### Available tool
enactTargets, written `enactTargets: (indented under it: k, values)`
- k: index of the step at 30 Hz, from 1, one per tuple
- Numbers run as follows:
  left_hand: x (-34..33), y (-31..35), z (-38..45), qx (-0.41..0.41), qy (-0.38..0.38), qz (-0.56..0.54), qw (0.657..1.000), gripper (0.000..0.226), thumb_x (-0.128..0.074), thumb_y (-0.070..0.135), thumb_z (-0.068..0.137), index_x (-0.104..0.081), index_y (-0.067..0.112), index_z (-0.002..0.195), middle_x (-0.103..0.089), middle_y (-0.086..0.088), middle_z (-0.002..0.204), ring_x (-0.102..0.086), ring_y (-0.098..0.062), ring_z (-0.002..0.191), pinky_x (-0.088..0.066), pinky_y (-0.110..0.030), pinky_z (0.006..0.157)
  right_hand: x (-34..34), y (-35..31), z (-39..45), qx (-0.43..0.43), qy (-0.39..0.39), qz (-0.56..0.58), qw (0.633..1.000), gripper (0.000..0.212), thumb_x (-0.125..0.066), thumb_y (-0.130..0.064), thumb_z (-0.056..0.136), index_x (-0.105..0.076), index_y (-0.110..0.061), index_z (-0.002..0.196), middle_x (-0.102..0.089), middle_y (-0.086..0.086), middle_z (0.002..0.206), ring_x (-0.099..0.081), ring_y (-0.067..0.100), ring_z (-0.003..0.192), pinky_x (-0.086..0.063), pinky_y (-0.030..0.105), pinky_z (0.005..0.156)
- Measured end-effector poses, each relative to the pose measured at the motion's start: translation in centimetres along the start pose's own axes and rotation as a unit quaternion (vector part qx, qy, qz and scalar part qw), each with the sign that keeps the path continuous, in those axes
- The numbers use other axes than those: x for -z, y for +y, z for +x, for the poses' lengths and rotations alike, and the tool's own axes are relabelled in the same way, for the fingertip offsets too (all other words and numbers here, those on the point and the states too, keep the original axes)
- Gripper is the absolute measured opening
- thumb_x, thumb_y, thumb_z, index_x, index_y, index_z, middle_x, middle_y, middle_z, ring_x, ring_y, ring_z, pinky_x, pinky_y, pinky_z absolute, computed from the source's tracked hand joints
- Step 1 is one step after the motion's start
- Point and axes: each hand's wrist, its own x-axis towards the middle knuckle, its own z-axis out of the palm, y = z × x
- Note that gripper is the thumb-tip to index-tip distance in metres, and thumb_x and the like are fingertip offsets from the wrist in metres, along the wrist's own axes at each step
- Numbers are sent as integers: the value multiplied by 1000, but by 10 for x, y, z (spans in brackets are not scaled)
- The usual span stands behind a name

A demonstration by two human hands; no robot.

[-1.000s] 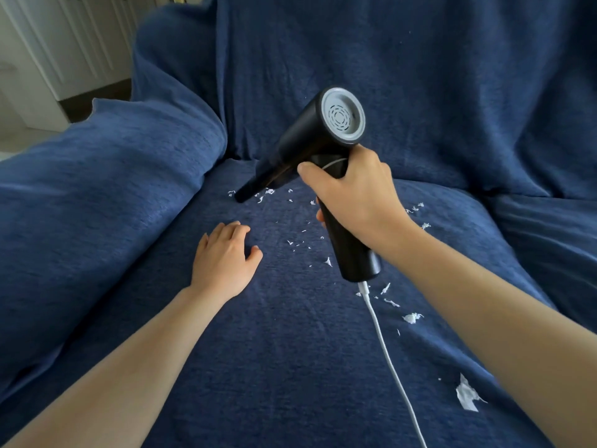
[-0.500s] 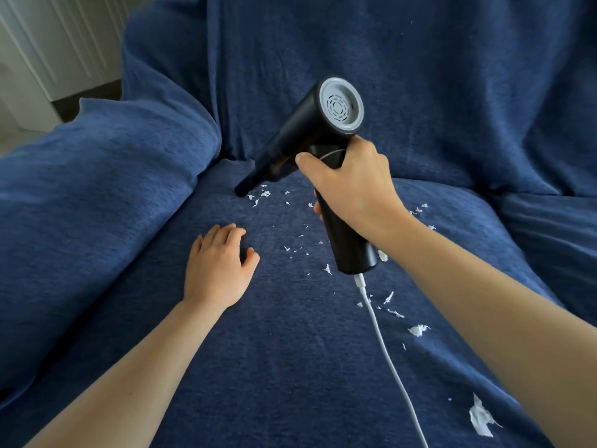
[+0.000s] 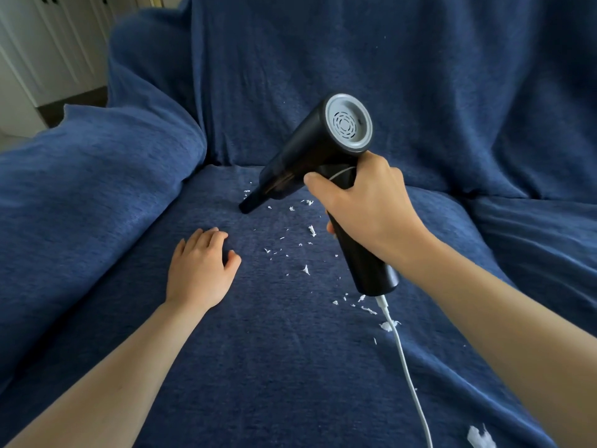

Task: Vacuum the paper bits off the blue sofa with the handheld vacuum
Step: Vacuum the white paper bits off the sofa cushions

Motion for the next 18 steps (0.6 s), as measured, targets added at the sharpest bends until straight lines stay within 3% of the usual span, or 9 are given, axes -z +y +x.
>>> enactTargets:
  k: [5, 13, 18]
  values:
    - [0, 0, 0, 1, 0, -2, 1000, 36, -55, 25, 89, -60, 6, 119, -60, -13, 128, -53, -32, 120, -37, -53, 106, 5, 7, 7, -14, 25, 8, 1000, 20, -65, -35, 88, -61, -16, 85, -66, -1, 65, -70, 17, 51, -59, 28, 63]
    - [-1, -1, 1, 3, -20, 5, 1000, 41, -48, 32, 93, -54, 11, 129, -51, -8, 140, -43, -27, 133, -29, -48, 114, -13, 12, 21, -22, 24, 31, 999, 21, -67, -36, 87, -58, -18, 84, -68, 3, 71, -67, 14, 45, -51, 17, 46]
    - [0, -1, 2, 2, -23, 13, 1000, 42, -47, 32, 93, -53, 11, 130, -51, -7, 140, -43, -27, 133, -29, -47, 114, -24, 14, 32, -16, 29, 31, 999, 22, -65, -39, 87, -51, -25, 78, -69, 3, 77, -70, 17, 53, -58, 26, 58]
